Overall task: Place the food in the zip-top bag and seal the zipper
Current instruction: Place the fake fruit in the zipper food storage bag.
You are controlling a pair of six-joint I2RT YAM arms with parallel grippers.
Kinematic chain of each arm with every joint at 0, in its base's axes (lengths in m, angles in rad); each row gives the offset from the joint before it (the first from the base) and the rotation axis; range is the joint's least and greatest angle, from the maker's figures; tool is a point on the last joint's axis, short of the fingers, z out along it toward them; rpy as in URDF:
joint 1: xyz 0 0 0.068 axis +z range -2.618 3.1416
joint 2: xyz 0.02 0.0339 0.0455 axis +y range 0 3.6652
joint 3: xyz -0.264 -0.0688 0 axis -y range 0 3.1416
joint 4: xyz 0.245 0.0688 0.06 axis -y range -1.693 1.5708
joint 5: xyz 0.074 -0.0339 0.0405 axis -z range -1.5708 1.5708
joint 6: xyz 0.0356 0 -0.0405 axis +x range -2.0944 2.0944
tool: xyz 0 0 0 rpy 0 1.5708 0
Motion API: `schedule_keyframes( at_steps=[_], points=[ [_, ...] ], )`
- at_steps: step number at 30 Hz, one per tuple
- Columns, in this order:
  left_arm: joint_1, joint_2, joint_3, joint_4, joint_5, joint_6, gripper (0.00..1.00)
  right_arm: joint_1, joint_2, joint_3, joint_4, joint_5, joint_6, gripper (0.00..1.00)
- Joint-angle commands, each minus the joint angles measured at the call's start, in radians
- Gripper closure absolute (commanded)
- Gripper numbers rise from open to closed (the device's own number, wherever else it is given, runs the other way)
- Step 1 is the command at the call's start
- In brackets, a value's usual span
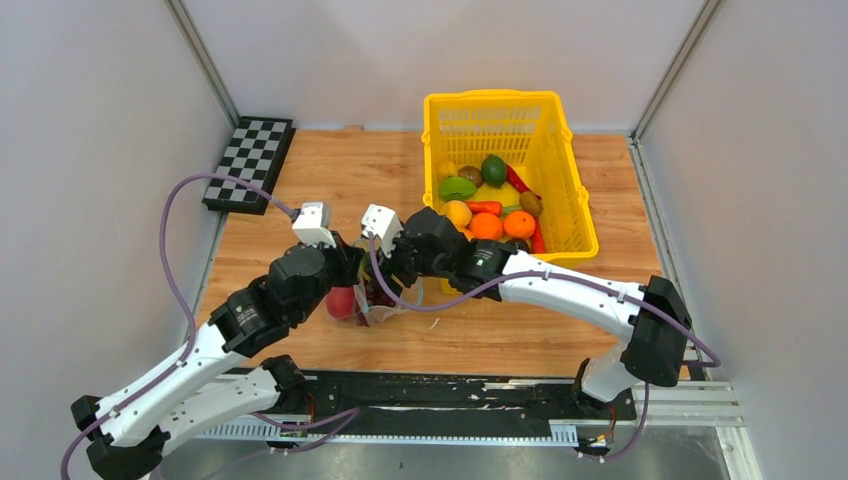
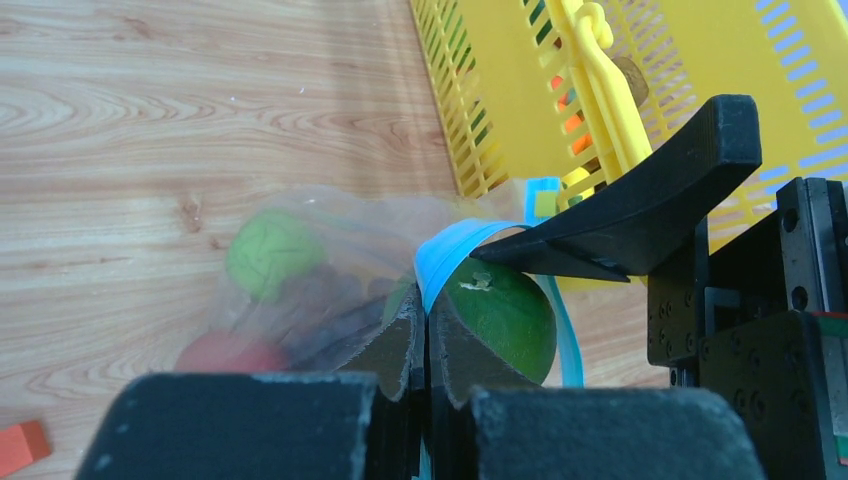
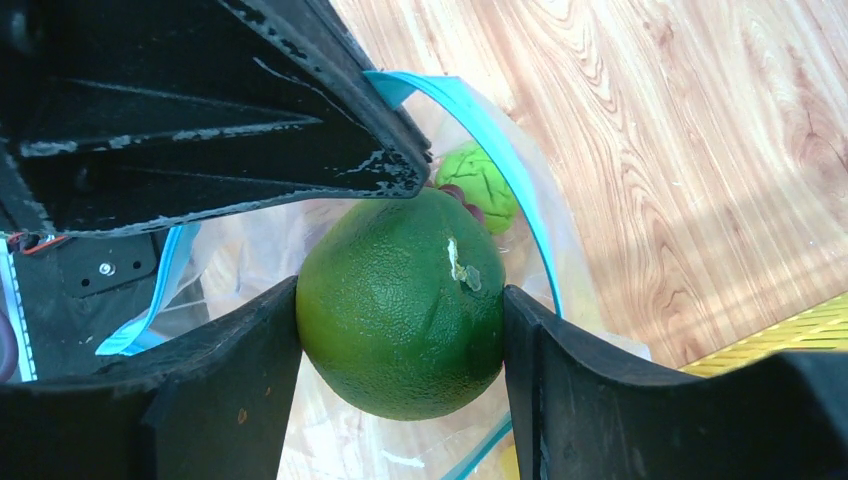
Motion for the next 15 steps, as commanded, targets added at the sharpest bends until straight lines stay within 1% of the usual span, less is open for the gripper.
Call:
schedule_keyframes(
  at_steps=[1, 5, 8, 11, 15],
  points=[
    [0.005, -0.025, 0.014, 0.032, -0.039, -0.022, 1.00, 0.004, -0.011, -0.007, 0.108, 0.025, 0.035, 0.47],
    [0.005, -0.034, 0.016, 0.026, -0.055, -0.032, 1.00, 0.013, 0.009, -0.017, 0.147, 0.057, 0.083, 0.47],
    [0.005, -0.039, 0.016, 0.020, -0.071, -0.041, 1.00, 0.015, 0.000, -0.045, 0.212, 0.080, 0.130, 0.46],
    [0.005, -0.042, 0.016, 0.013, -0.077, -0.047, 1.00, 0.015, -0.005, -0.057, 0.248, 0.064, 0.175, 0.43],
    [0.005, -0.057, 0.012, 0.002, -0.100, -0.054, 1.00, 0.015, 0.014, -0.035, 0.220, 0.020, 0.167, 0.40]
  ],
)
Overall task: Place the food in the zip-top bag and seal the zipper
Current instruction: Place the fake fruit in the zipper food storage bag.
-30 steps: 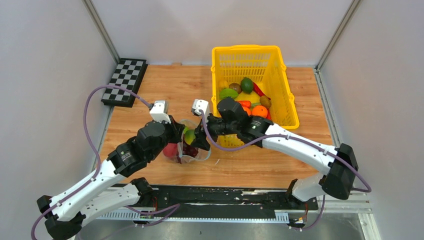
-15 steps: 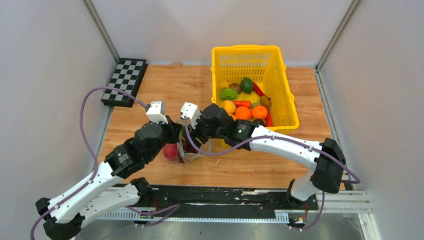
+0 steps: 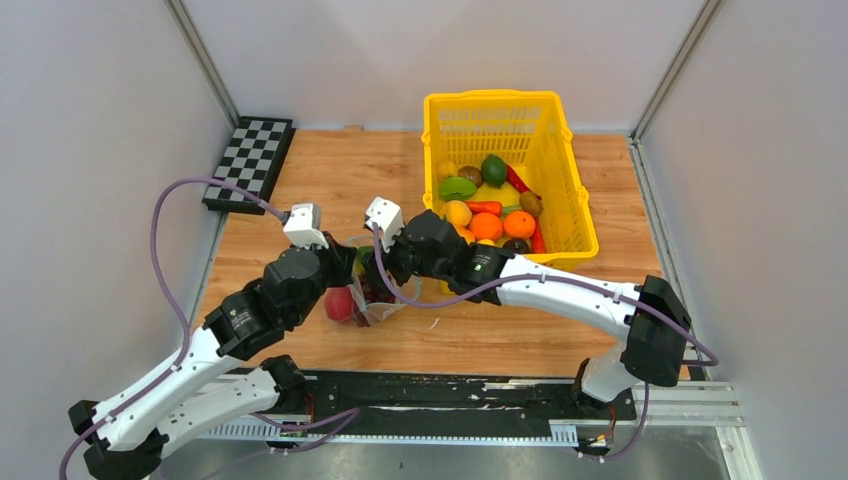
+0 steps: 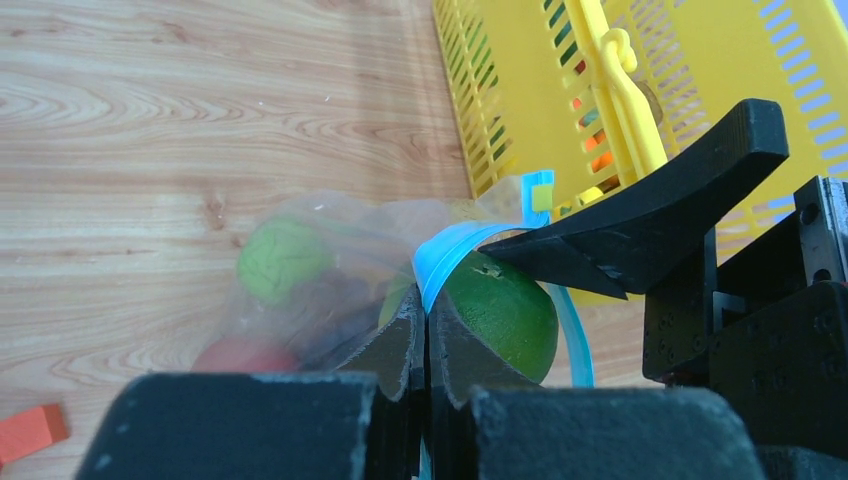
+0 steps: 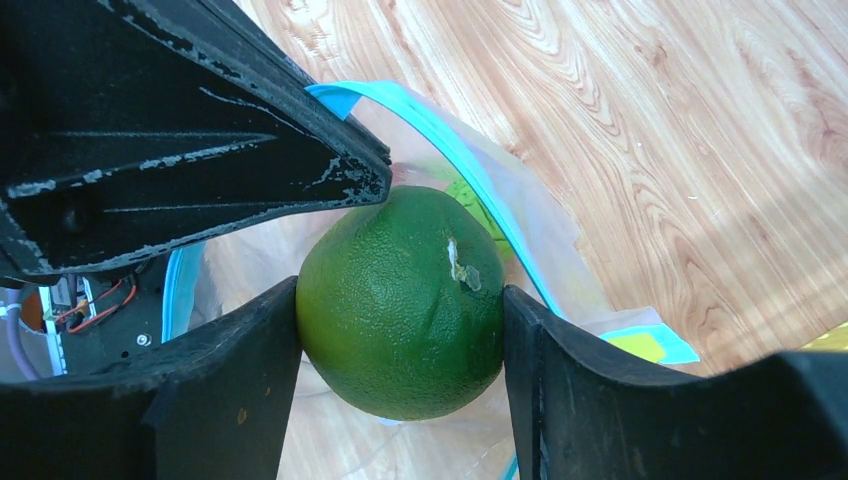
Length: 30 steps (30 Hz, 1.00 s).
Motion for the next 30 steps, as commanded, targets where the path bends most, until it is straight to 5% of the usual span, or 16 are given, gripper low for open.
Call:
schedule_keyframes(
  at_steps=[1, 16, 30],
  points=[
    [0.005, -0.035, 0.008, 0.027, -0.051, -0.033, 1.00, 0.007, 0.017, 0.025, 0.056, -0.036, 0.030, 0.40],
    [0.005, -0.081, -0.021, 0.025, -0.083, -0.044, 1.00, 0.003, 0.055, 0.088, 0.037, -0.218, 0.042, 0.18],
    [0.005, -0.063, -0.030, 0.052, -0.067, -0.032, 1.00, -0.002, -0.225, -0.024, 0.031, 0.013, 0.010, 0.20]
  ],
)
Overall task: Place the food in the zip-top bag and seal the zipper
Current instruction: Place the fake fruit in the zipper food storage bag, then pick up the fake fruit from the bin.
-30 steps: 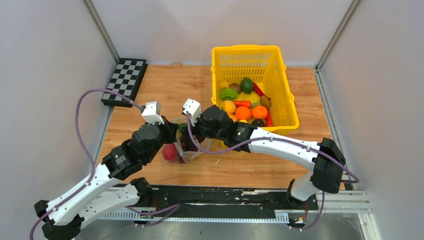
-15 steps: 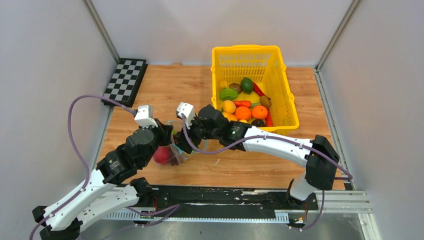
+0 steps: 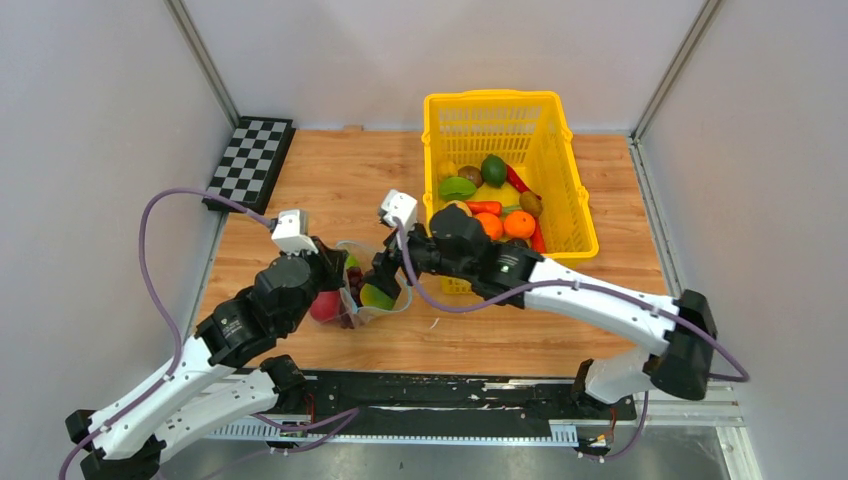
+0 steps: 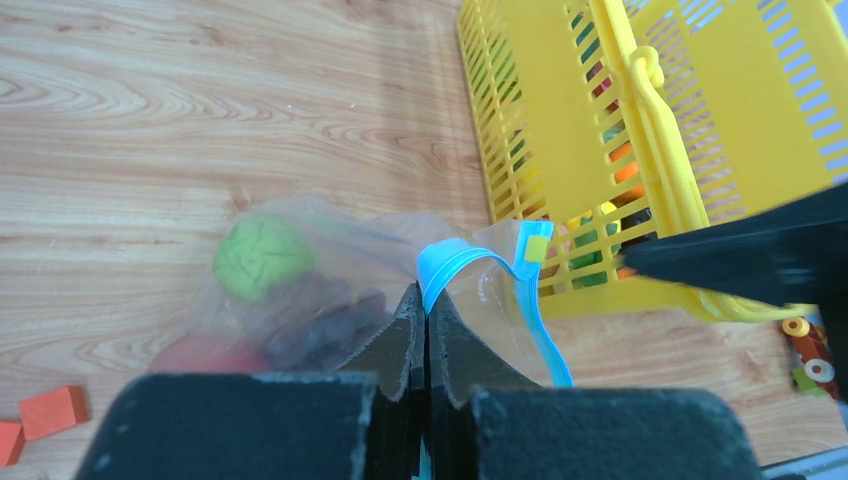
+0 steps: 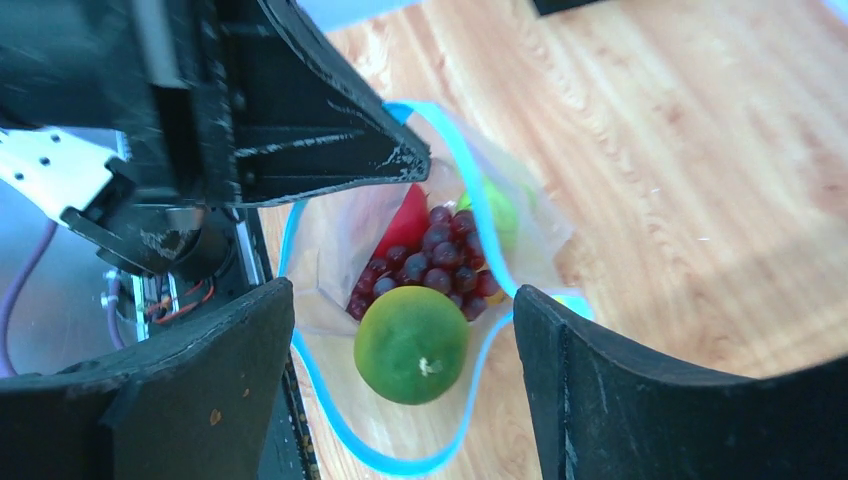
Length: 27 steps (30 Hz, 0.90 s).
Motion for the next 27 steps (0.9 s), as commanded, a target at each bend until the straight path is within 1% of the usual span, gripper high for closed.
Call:
schedule_keyframes(
  at_steps=[1, 4, 7, 9, 11, 13, 15, 18, 20, 25, 27],
  points=[
    [0.005, 0.011, -0.002, 0.097, -0.004, -0.006, 1.00, -0.001, -0.161, -0.046, 0.063, 0.159, -0.013, 0.20],
    [0.005, 0.028, 0.002, 0.107, 0.013, -0.001, 1.00, -0.001, -0.228, -0.082, 0.080, 0.334, -0.015, 0.20],
    [0.005, 0.042, 0.003, 0.118, 0.028, 0.004, 1.00, -0.010, -0.281, -0.112, 0.093, 0.488, -0.052, 0.20],
    [0.005, 0.046, 0.005, 0.122, 0.037, 0.003, 1.00, -0.030, -0.308, -0.127, 0.091, 0.565, -0.054, 0.20],
    [0.005, 0.049, 0.003, 0.124, 0.043, 0.003, 1.00, -0.072, -0.331, -0.141, 0.072, 0.598, -0.032, 0.21],
    [0.005, 0.052, 0.003, 0.128, 0.047, 0.000, 1.00, -0.146, -0.336, -0.147, 0.039, 0.577, -0.002, 0.21],
    [0.005, 0.055, 0.004, 0.129, 0.051, 0.001, 1.00, -0.256, -0.319, -0.143, -0.014, 0.513, 0.045, 0.21],
    [0.004, 0.060, 0.002, 0.130, 0.059, -0.001, 1.00, -0.420, -0.252, -0.118, -0.101, 0.419, 0.096, 0.21],
    [0.005, 0.065, 0.000, 0.136, 0.067, -0.003, 1.00, -0.507, -0.189, -0.090, -0.149, 0.388, 0.102, 0.19],
    [0.007, 0.079, 0.002, 0.144, 0.085, 0.003, 1.00, -0.629, 0.006, 0.008, -0.182, 0.304, 0.114, 0.11],
    [0.007, 0.085, 0.009, 0.138, 0.093, 0.012, 1.00, -0.659, 0.092, 0.074, -0.224, 0.306, 0.112, 0.09]
  ],
)
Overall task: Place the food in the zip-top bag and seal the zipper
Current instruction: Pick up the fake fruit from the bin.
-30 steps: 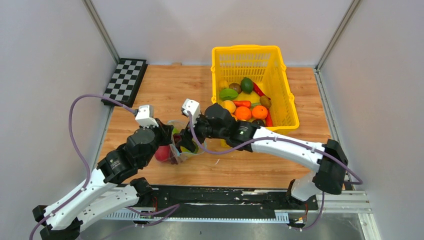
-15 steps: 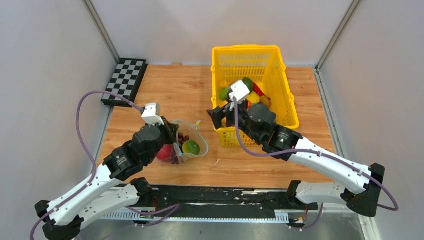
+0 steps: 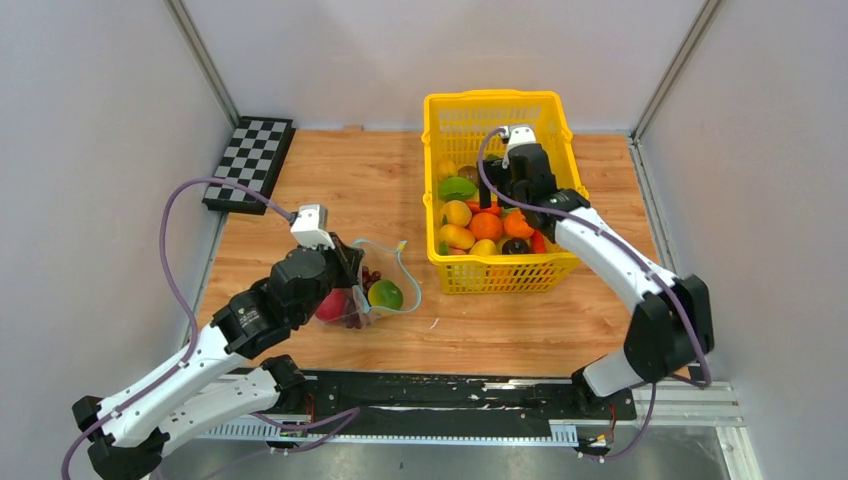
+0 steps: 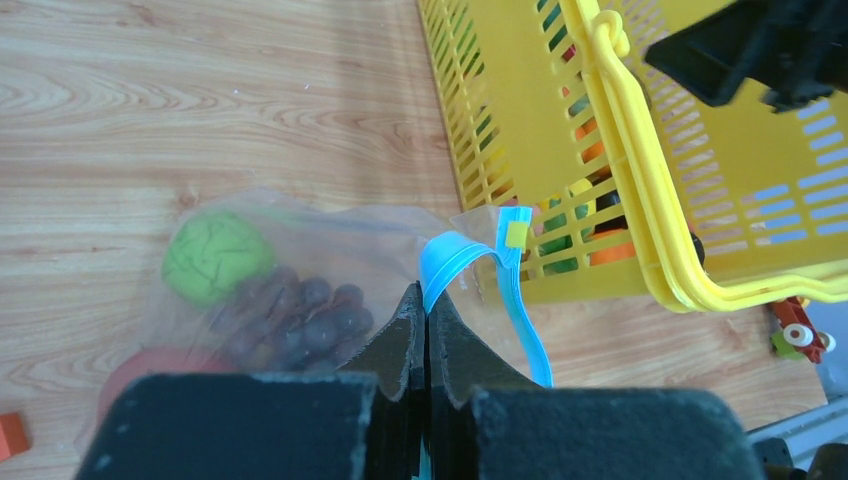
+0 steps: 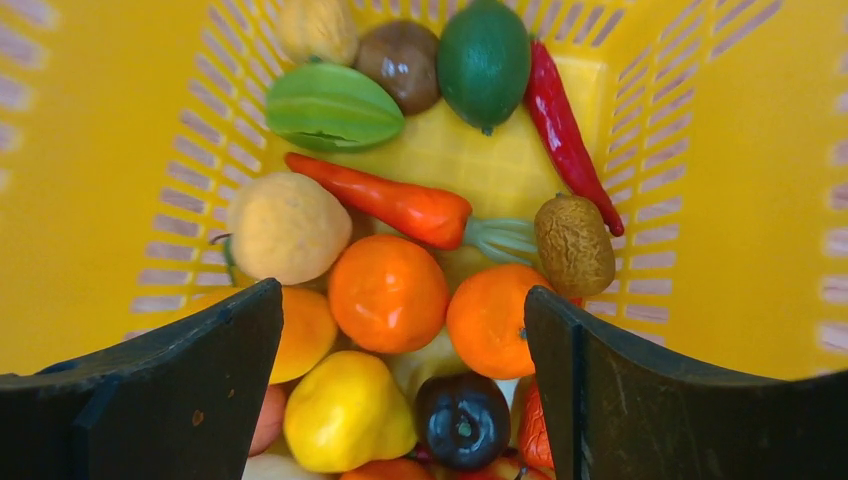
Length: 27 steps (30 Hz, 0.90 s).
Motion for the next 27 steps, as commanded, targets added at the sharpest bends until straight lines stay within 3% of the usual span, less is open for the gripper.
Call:
schedule_keyframes(
  at_steps=[1, 10, 22, 27],
  points=[
    [0.007, 0.007, 0.017, 0.051, 0.017, 0.010, 1.00, -0.057, 0.143, 0.155, -0.081, -0.056, 0.019, 0.09],
    [0.008, 0.020, 0.021, 0.047, 0.032, 0.024, 1.00, -0.149, 0.413, 0.377, -0.130, -0.105, 0.051, 0.08],
    [0.010, 0.013, 0.022, 0.040, 0.039, 0.031, 1.00, -0.180, 0.654, 0.564, -0.168, -0.165, 0.064, 0.18],
    [0.010, 0.006, 0.021, 0.042, 0.045, 0.029, 1.00, -0.185, 0.723, 0.635, -0.164, -0.248, 0.082, 0.27]
  ],
)
